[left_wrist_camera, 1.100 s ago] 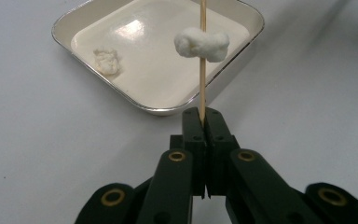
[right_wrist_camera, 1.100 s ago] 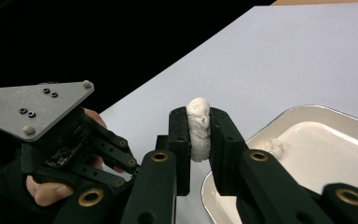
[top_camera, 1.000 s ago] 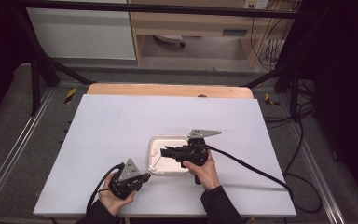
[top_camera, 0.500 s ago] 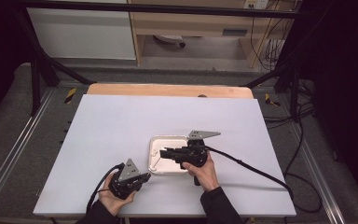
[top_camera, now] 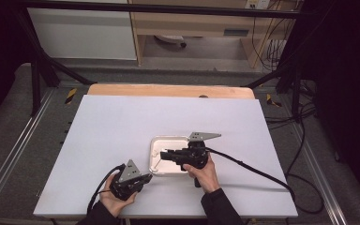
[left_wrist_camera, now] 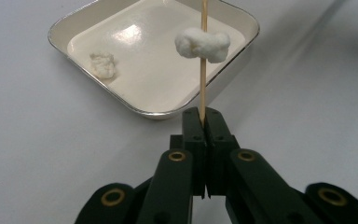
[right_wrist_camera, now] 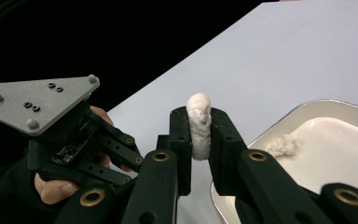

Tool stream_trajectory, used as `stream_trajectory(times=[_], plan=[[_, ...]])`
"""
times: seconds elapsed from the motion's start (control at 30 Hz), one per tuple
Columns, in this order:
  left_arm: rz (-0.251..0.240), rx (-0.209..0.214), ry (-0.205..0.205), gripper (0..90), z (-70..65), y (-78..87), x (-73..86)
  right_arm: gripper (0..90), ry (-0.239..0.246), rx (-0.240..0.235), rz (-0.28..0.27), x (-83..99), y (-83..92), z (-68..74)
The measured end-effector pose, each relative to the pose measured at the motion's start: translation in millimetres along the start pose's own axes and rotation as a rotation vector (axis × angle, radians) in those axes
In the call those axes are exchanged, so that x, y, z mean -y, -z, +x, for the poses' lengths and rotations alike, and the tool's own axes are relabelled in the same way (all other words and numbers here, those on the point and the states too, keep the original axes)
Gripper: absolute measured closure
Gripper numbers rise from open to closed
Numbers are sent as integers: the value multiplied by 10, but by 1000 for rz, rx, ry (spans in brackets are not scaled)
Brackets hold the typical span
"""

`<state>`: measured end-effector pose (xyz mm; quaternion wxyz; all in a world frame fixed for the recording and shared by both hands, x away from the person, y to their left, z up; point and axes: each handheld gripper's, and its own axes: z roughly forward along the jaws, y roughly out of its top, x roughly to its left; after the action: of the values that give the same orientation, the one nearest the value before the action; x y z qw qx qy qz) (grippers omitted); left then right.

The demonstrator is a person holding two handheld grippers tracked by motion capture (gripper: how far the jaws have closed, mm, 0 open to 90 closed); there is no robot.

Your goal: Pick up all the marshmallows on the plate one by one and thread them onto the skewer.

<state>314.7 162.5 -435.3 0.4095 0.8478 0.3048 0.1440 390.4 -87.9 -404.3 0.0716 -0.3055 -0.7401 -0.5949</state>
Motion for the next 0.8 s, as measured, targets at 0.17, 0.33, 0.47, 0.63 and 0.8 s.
stream_trajectory(times=[0.17, 0.33, 0.47, 0.63, 0.8], plan=[[-2, -2, -1, 889, 5, 3, 5, 817, -11, -10, 0, 21, -8, -7], [0, 5, -5, 889, -4, 1, 0, 818, -16, -14, -4, 37, -15, -9], [-1, 7, -5, 889, -3, -1, 2, 818, -12, -16, -1, 52, -25, -11], [-9, 17, 3, 889, -4, 5, -5, 819, -16, -17, -4, 60, -24, -2], [-69, -14, -17, 889, -41, 51, -122, 811, -43, -75, 76, 176, -167, 4]])
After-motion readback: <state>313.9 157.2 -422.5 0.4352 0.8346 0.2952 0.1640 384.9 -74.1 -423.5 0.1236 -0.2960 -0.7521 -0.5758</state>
